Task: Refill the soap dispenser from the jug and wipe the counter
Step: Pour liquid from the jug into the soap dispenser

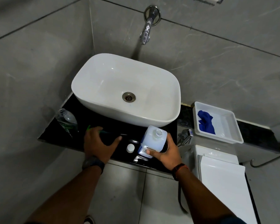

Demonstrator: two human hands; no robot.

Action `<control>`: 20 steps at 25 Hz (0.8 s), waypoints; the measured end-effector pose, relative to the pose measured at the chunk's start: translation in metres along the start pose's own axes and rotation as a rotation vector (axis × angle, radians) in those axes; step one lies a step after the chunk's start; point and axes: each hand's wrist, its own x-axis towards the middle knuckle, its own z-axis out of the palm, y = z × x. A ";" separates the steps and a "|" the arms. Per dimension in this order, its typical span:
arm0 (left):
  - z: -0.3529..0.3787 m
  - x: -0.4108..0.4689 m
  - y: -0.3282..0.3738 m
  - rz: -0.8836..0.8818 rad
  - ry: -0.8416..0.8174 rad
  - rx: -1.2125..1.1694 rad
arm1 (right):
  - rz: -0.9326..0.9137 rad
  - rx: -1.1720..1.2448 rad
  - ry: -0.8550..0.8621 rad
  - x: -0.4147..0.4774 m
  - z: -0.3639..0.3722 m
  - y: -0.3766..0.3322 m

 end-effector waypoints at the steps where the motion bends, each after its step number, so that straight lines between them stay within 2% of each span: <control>1: -0.010 0.010 -0.008 -0.092 0.133 -0.014 | 0.003 0.001 0.003 0.000 0.001 0.000; 4: -0.035 0.036 -0.026 -0.341 0.390 -0.020 | 0.012 0.014 0.019 -0.001 0.006 -0.001; 6: -0.043 0.047 -0.032 -0.419 0.427 -0.025 | 0.018 0.023 0.036 -0.001 0.009 -0.002; 9: -0.044 0.057 -0.042 -0.520 0.368 -0.046 | 0.026 0.032 0.041 0.000 0.012 -0.004; 14: -0.043 0.084 -0.064 -0.366 0.295 -0.175 | 0.019 0.043 0.055 0.000 0.014 -0.005; 20: -0.057 0.091 -0.048 -0.332 0.300 -0.194 | 0.017 0.052 0.105 -0.006 0.011 -0.017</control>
